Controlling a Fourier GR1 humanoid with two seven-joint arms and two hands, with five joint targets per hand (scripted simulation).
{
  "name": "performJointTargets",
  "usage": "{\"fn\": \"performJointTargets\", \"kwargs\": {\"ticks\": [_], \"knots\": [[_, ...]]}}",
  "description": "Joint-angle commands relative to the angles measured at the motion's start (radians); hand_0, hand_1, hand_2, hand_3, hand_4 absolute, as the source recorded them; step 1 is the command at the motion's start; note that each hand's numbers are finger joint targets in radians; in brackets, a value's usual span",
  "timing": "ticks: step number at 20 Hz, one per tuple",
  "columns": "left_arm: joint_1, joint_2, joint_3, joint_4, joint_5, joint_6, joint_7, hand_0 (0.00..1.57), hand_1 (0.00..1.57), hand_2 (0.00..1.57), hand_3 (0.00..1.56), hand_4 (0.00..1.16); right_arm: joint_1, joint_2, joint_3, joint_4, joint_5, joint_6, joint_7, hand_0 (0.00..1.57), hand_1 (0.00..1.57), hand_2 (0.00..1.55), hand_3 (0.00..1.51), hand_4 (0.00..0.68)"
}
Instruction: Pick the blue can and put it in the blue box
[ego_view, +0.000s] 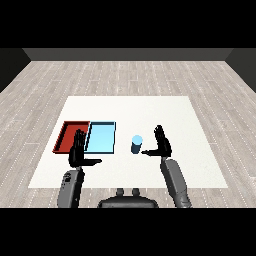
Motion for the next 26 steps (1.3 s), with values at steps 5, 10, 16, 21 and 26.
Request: {"fn": "performJointTargets", "kwargs": {"ticks": [5,10,16,21,26], "knots": [[0.011,-0.015,-0.011,-0.071,0.01,0.015,0.014,0.0,0.0,0.0,0.0,0.0,0.044,0.002,0.094,-0.019,-0.045,-0.084,0.026,0.0,0.0,0.0,0.0,0.0],[0.006,0.021,0.025,-0.043,0.054,-0.031,0.021,0.0,0.0,0.0,0.0,0.0,-0.016,0.002,0.099,0.173,-0.064,-0.057,-0.108,0.0,0.0,0.0,0.0,0.0],[0.014,-0.002,0.008,-0.036,0.007,0.012,-0.013,0.0,0.0,0.0,0.0,0.0,-0.09,0.002,0.097,0.22,-0.095,-0.057,-0.071,0.0,0.0,0.0,0.0,0.0],[-0.04,0.038,0.062,0.03,0.053,-0.034,-0.016,0.0,0.0,0.0,0.0,0.0,-0.091,0.002,0.146,0.292,-0.14,-0.071,-0.152,0.0,0.0,0.0,0.0,0.0],[-0.006,0.006,0.022,-0.038,0.025,0.008,0.016,0.0,0.0,0.0,0.0,0.0,-0.162,0.002,0.159,0.356,-0.181,-0.108,-0.161,0.0,0.0,0.0,0.0,0.0]]}}
